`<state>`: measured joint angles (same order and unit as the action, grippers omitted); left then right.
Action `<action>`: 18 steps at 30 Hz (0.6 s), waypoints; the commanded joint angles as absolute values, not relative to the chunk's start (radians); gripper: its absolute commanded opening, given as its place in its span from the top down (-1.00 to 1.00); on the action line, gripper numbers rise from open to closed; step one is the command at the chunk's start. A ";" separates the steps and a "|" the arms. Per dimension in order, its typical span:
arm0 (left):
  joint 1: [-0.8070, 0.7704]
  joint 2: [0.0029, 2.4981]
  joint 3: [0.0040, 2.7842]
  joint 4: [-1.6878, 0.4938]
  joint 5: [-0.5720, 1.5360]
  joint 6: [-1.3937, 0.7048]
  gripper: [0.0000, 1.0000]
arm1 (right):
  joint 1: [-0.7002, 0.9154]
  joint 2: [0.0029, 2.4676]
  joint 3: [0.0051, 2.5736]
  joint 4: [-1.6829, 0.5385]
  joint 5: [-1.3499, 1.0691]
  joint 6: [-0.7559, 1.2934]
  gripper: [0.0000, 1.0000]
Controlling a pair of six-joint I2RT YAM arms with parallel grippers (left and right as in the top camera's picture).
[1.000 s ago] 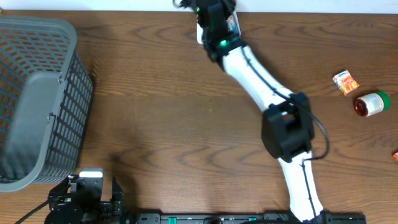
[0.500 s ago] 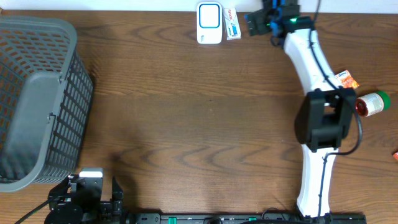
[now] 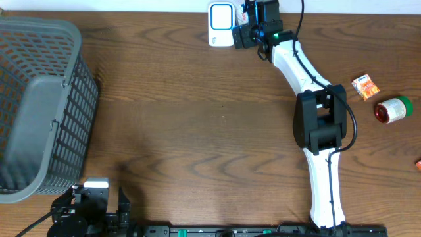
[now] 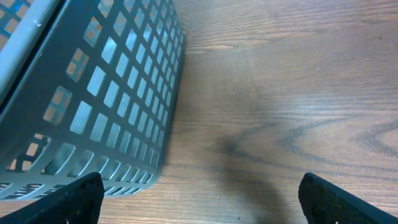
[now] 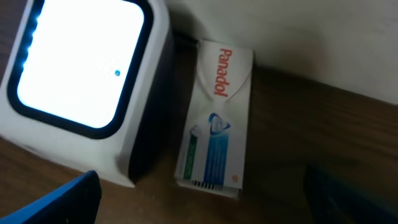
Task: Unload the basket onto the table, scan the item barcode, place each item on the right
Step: 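Release the Panadol box beside the scanner and withdraw right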
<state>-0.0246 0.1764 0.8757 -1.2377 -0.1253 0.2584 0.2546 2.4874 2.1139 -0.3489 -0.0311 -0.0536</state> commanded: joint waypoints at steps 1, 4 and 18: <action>-0.030 0.173 0.881 -1.238 -0.120 0.257 -0.98 | 0.258 2.498 2.116 -0.339 -0.004 -0.023 -0.99; -0.030 0.173 0.881 -1.238 -0.120 0.257 -0.98 | 0.256 2.506 2.116 -0.339 0.011 -0.021 -0.99; -0.030 0.173 0.881 -1.238 -0.119 0.257 -0.98 | 0.255 2.603 2.116 -0.283 0.072 0.028 -0.99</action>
